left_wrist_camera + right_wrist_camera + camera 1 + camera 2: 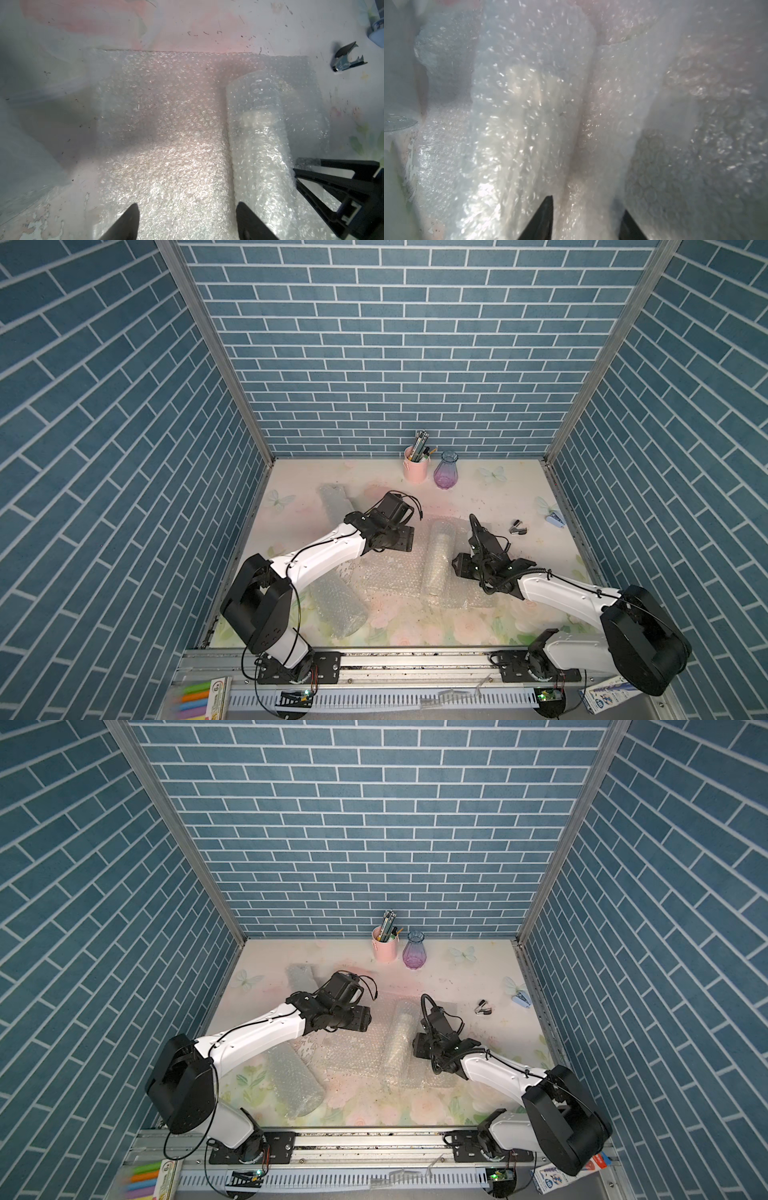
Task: Unwrap the vase from the bubble wrap
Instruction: Unwrap the bubble wrap.
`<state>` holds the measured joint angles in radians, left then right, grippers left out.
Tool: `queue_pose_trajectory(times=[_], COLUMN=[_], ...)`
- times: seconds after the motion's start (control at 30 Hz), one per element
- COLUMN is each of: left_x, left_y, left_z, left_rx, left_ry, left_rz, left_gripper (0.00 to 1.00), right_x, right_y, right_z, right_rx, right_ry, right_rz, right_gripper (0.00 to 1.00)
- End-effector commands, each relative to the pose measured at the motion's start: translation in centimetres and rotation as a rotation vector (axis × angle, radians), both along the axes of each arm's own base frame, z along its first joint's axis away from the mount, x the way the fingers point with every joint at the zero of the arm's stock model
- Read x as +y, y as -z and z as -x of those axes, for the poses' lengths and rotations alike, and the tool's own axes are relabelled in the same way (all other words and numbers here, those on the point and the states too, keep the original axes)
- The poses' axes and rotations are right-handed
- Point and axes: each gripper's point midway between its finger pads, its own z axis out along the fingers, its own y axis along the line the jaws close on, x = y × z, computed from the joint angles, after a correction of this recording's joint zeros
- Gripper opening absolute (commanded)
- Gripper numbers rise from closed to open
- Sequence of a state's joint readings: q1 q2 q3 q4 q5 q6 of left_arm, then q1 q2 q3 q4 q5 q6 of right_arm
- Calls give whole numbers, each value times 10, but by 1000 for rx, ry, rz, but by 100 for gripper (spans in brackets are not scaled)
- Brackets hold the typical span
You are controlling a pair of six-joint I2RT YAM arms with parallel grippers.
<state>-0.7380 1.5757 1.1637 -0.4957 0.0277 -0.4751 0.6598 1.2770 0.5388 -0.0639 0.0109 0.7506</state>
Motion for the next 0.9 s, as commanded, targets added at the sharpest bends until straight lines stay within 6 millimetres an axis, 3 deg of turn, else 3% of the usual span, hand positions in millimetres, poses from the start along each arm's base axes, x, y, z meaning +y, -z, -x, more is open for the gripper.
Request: queue_pose_trajectory(times=[0.0, 0.17, 0.4, 0.53, 0.87], left_x=[-21, -49, -101, -123, -147], left_y=[-4, -3, -11, -11, 8], left_z=[5, 16, 37, 48, 52], left_rx=[-8, -11, -4, 15, 83], left_ry=[67, 135, 244, 293, 331], left_rz=[10, -12, 41, 62, 92], left_gripper=[75, 74, 73, 73, 71], right_x=[-11, -31, -41, -37, -26], right_y=[-12, -27, -39, -34, -14], right_z=[-3, -3, 6, 11, 10], right_rx=[-51, -102, -131, -110, -48], right_ry=[36, 98, 117, 89, 86], right_rz=[22, 61, 36, 7, -84], right_gripper=[52, 50, 23, 9, 1])
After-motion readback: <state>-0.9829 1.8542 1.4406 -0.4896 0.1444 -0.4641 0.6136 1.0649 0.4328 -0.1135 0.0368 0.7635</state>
